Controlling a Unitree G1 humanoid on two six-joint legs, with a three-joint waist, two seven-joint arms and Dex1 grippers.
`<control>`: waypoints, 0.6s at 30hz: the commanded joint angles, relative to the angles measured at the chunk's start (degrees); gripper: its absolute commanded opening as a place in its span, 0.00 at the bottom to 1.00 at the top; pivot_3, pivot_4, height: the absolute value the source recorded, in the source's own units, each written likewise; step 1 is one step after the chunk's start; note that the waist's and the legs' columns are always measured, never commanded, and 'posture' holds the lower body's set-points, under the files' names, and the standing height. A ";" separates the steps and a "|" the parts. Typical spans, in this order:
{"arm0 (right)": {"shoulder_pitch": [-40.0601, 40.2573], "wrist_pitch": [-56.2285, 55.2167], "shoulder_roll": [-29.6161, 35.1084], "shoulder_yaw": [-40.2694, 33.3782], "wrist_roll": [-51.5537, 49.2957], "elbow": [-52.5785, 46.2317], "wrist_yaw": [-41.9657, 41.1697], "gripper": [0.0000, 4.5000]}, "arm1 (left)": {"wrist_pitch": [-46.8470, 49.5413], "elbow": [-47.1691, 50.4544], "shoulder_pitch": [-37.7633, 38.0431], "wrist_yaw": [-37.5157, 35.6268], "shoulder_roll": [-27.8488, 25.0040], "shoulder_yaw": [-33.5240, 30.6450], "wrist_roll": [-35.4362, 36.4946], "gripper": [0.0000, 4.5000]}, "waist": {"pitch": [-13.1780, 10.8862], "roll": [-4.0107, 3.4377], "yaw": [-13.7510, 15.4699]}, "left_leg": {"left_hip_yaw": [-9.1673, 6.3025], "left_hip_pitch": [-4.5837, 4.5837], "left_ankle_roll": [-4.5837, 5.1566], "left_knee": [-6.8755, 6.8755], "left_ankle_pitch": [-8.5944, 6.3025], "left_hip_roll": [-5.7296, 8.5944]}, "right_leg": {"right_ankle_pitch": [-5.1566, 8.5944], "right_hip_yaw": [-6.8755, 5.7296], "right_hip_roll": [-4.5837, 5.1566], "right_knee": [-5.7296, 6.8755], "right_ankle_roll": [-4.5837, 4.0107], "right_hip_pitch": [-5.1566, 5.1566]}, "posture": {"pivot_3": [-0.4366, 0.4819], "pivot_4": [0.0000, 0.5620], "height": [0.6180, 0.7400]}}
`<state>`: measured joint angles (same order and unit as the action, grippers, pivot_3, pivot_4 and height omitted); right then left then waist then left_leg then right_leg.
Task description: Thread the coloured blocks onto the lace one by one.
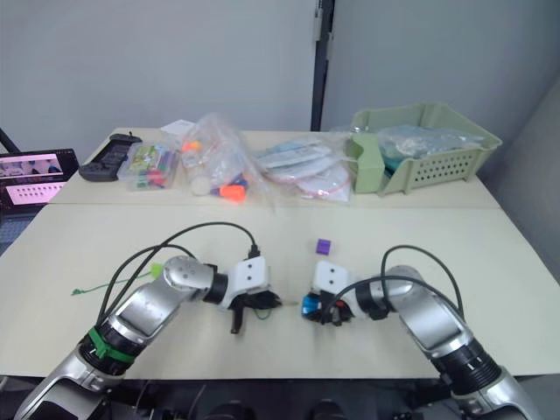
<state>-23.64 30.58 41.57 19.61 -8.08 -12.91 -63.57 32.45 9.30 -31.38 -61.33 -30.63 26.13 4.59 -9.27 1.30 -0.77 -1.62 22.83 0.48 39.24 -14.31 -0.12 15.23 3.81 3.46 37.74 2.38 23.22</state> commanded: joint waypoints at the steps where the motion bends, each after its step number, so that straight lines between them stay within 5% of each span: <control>1: -0.29 0.40 -0.07 0.30 -0.17 -0.60 -0.35 0.30 | -0.56 2.03 -1.00 0.13 0.67 0.11 0.24 0.00 | 0.00 0.00 0.00 | 0.00 0.00 0.00 0.00 0.00 0.00 | 0.00 0.00 0.00 0.00 0.00 0.00 | 0.48 0.27 1.00; 18: 0.58 0.94 -1.07 -0.02 -0.52 -1.14 1.03 0.30 | -1.02 1.30 -2.51 -0.66 1.95 2.11 -0.07 0.00 | 0.00 0.00 0.00 | 0.00 0.00 0.00 0.00 0.00 0.00 | 0.00 0.00 0.00 -0.01 0.00 0.00 | 0.48 0.27 1.00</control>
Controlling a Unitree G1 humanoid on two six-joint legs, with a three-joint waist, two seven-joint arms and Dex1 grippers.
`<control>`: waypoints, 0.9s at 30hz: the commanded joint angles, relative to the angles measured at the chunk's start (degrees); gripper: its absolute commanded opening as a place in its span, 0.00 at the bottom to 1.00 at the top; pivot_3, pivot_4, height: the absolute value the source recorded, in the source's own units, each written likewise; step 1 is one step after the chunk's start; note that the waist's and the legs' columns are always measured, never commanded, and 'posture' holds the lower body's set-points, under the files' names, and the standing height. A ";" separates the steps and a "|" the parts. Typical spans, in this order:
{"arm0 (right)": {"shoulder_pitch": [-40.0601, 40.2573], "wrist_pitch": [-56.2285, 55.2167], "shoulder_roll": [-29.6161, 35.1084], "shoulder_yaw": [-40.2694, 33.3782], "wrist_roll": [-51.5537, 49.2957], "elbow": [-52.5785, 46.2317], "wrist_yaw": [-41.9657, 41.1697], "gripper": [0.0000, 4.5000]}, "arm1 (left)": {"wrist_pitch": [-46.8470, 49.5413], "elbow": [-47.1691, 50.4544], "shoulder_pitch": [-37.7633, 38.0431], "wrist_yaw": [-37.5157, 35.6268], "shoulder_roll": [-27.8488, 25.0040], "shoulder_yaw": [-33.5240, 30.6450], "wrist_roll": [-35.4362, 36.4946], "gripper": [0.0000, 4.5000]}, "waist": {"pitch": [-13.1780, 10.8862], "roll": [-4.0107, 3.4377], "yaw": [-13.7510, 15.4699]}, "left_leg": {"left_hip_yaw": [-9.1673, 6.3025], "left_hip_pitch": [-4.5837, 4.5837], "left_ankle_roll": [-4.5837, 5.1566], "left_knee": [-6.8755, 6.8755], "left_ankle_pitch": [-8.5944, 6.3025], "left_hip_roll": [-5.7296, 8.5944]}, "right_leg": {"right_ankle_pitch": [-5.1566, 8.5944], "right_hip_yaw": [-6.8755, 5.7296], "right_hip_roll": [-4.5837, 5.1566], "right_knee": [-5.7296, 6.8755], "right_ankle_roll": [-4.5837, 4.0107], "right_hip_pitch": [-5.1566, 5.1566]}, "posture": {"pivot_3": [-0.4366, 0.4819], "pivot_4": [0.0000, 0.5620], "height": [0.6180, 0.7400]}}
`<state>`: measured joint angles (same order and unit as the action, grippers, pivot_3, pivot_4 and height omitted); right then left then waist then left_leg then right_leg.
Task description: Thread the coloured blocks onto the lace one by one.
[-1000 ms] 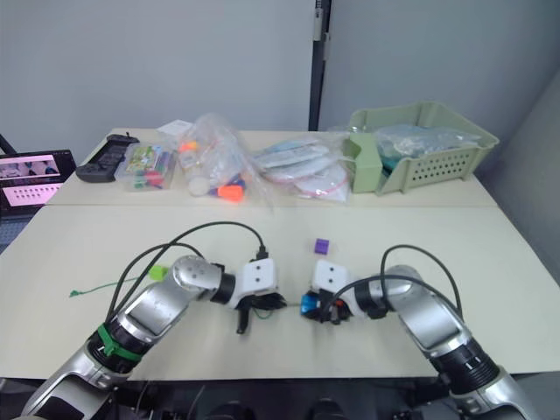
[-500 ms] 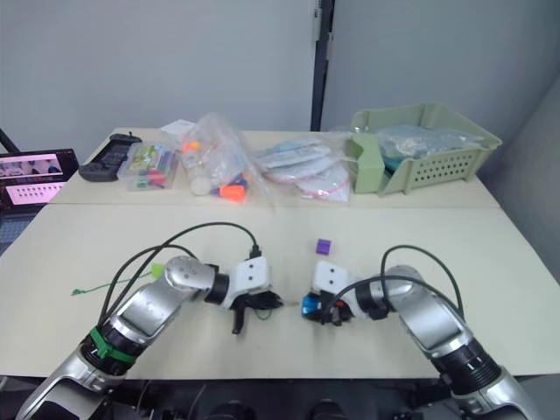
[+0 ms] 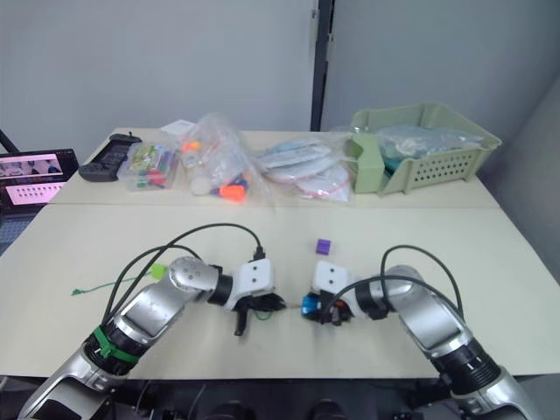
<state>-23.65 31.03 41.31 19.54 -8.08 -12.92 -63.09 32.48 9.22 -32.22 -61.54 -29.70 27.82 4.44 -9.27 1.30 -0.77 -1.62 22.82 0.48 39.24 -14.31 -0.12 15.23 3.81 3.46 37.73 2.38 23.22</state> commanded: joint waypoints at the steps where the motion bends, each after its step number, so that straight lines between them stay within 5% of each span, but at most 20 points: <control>1: 0.71 0.43 -0.91 0.10 -0.48 -1.10 0.64 0.30 | -1.00 1.29 -1.83 -0.35 1.22 0.52 0.11 0.00 | 0.00 0.00 0.00 | 0.00 0.00 0.00 0.00 0.00 0.00 | 0.00 0.00 0.00 0.00 0.00 0.00 | 0.48 0.27 1.00; 27: 3.97 0.63 -4.11 -0.89 -0.32 -1.78 2.89 0.30 | -4.16 -1.10 -3.60 -2.51 7.83 3.94 -0.66 0.00 | 0.00 0.00 0.15 | 0.02 -0.17 -0.01 0.00 0.01 0.00 | 0.01 0.02 -0.03 -0.07 0.01 -0.24 | 0.48 0.27 1.00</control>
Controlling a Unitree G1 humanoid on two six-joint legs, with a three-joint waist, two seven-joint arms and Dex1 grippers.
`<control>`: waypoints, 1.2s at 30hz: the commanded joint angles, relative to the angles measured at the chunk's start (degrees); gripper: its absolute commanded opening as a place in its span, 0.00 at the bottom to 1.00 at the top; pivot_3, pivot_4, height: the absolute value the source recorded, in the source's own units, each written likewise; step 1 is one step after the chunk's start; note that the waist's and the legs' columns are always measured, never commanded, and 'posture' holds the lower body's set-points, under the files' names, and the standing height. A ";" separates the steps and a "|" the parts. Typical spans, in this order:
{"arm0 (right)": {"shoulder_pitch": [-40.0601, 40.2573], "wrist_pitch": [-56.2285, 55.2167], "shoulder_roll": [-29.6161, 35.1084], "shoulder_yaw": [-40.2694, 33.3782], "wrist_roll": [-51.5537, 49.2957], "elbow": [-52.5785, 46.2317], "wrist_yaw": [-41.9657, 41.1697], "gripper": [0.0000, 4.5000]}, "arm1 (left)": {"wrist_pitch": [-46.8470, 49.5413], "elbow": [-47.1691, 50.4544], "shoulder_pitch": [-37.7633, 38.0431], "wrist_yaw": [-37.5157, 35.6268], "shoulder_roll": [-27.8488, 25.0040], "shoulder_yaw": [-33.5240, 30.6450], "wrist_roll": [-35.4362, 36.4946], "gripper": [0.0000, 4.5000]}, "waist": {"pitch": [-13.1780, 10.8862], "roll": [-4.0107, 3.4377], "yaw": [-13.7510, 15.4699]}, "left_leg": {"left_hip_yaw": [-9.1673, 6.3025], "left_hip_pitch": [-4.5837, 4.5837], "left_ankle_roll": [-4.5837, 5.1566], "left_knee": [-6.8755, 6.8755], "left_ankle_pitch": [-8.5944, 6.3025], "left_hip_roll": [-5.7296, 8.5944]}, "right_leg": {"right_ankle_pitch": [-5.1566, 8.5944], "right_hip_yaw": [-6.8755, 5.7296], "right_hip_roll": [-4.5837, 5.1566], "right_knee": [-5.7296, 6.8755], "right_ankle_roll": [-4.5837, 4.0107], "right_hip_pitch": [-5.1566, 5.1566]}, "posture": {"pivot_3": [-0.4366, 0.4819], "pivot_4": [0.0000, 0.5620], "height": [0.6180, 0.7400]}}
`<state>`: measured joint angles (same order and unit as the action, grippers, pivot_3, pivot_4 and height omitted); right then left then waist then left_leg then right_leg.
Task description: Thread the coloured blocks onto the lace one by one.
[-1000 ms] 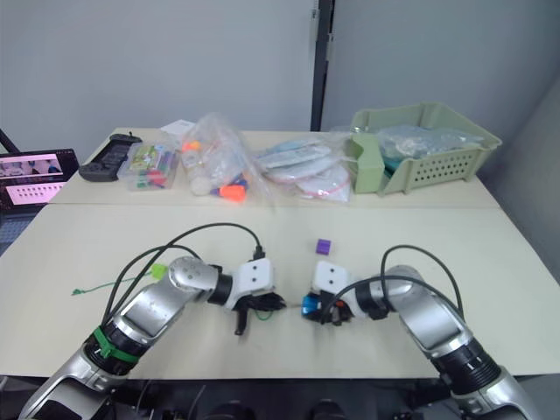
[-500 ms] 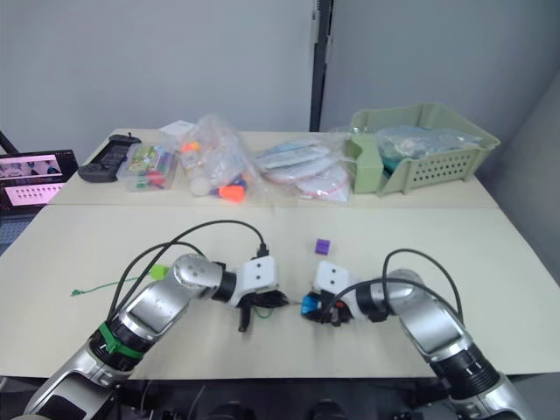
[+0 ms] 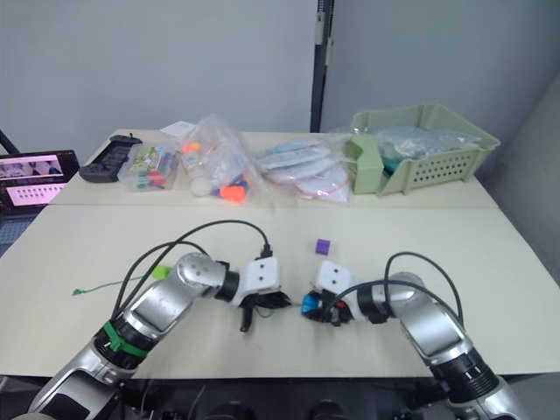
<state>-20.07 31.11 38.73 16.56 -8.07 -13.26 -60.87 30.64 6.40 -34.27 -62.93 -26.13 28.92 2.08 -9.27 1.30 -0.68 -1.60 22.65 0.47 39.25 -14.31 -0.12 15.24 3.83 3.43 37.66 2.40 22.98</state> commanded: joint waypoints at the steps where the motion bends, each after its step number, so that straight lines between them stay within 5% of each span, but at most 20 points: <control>1: 0.39 0.62 -1.59 2.08 -0.35 -1.51 0.69 0.30 | -2.42 1.45 -1.61 -1.07 4.66 2.99 1.54 0.00 | 0.00 0.00 0.16 | -0.01 -0.02 0.00 0.00 0.00 0.02 | 0.00 0.00 0.01 -0.02 0.01 -0.04 | 0.48 0.27 1.00; 10: 0.80 1.77 -1.65 1.60 -0.55 -2.72 1.06 0.30 | -3.41 -0.74 -1.55 -1.40 7.46 3.72 -0.02 0.00 | 0.01 0.00 0.57 | -0.03 -0.50 0.01 -0.04 0.00 0.08 | 0.08 0.01 0.07 -0.56 0.22 -0.86 | 0.48 0.27 1.00; 22: 3.36 -0.16 0.88 0.30 0.02 -0.48 0.48 0.30 | -5.15 -0.78 2.06 -3.97 1.19 -2.72 2.23 0.00 | 0.01 0.00 -0.05 | -0.05 -0.47 0.01 -0.29 -0.01 0.03 | 0.08 0.02 0.06 -0.57 0.22 -0.71 | 0.48 0.27 1.00; 36: 5.81 -1.65 2.61 -0.03 -0.24 -1.09 -0.30 0.30 | -5.62 0.63 4.95 -0.95 0.62 -6.58 4.71 0.00 | 0.00 0.00 0.19 | -0.07 -0.42 0.11 -0.33 -0.07 0.06 | 0.07 0.01 0.10 -0.64 0.22 -0.70 | 0.48 0.27 1.00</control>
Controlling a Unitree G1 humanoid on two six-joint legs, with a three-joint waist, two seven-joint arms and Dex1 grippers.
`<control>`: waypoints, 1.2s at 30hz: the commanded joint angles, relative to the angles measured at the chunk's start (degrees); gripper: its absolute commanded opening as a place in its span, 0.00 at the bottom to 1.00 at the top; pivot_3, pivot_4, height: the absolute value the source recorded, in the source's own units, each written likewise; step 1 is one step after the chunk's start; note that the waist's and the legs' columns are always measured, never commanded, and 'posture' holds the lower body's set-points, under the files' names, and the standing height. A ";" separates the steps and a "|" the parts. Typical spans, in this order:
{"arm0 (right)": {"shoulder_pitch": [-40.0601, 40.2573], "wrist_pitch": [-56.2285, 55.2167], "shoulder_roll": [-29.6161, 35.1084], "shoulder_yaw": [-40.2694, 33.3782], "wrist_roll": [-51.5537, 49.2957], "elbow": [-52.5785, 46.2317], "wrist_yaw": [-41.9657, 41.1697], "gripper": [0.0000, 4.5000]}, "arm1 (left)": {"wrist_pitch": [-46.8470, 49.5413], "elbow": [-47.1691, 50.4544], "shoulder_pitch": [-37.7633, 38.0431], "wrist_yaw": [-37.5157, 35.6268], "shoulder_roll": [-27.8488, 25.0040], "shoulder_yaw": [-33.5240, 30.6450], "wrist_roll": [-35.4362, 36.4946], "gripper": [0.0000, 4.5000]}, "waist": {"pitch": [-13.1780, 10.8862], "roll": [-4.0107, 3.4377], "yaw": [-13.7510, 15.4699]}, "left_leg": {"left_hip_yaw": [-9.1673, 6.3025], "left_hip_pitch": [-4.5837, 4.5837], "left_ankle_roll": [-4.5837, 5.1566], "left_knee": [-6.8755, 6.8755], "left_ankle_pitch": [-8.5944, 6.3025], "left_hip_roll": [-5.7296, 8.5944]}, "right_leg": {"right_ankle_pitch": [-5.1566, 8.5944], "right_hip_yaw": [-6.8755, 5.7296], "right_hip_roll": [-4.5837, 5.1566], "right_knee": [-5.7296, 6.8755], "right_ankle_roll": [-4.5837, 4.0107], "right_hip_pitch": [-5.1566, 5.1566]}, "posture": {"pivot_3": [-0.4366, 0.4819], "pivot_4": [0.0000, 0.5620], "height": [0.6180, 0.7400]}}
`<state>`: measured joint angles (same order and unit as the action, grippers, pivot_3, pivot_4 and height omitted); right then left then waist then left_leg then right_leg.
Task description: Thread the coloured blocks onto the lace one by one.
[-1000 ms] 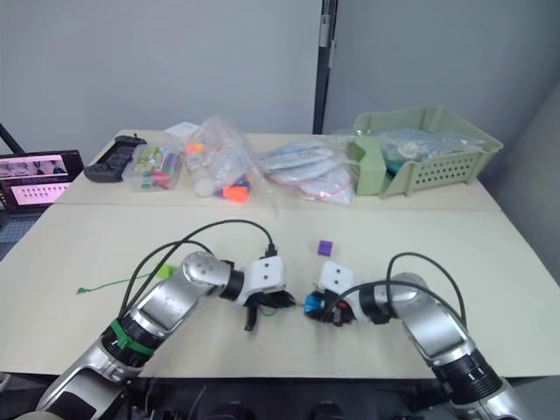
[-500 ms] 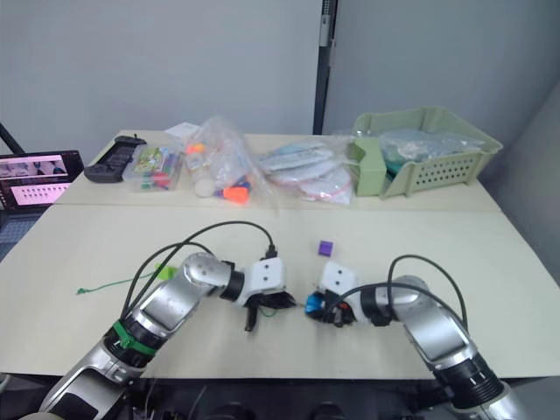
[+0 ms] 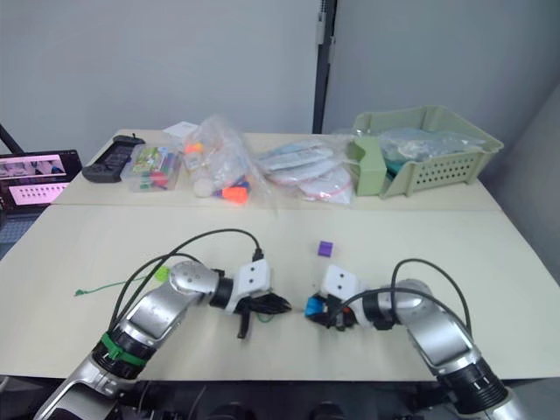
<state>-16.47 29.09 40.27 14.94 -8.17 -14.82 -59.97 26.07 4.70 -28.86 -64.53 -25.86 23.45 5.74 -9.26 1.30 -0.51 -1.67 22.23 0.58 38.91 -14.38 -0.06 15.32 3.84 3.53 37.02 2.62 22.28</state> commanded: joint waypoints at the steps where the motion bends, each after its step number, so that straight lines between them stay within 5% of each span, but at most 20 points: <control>1: 2.35 0.25 1.19 1.57 -0.14 0.44 -1.23 0.30 | -1.16 2.24 -0.52 0.71 0.24 -1.06 1.10 0.00 | 0.00 0.00 0.03 | 0.00 0.00 0.00 0.00 0.00 0.00 | 0.00 0.00 0.00 0.00 0.00 0.00 | 0.48 0.27 1.00; 36: 1.40 0.39 0.90 2.33 0.24 0.03 -1.00 0.30 | -0.09 3.27 -1.51 0.47 1.02 0.60 1.84 0.00 | 0.00 0.00 -0.11 | 0.01 0.00 0.00 -0.01 0.00 -0.01 | 0.00 0.00 -0.01 -0.03 0.00 0.01 | 0.48 0.27 1.00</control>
<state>-16.48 28.57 41.04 15.25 -8.13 -15.20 -60.64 26.59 5.78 -29.67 -63.69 -25.34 24.15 6.11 -9.26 1.31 -0.62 -1.66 22.23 0.58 38.90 -14.38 -0.07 15.32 3.84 3.52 37.00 2.62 22.29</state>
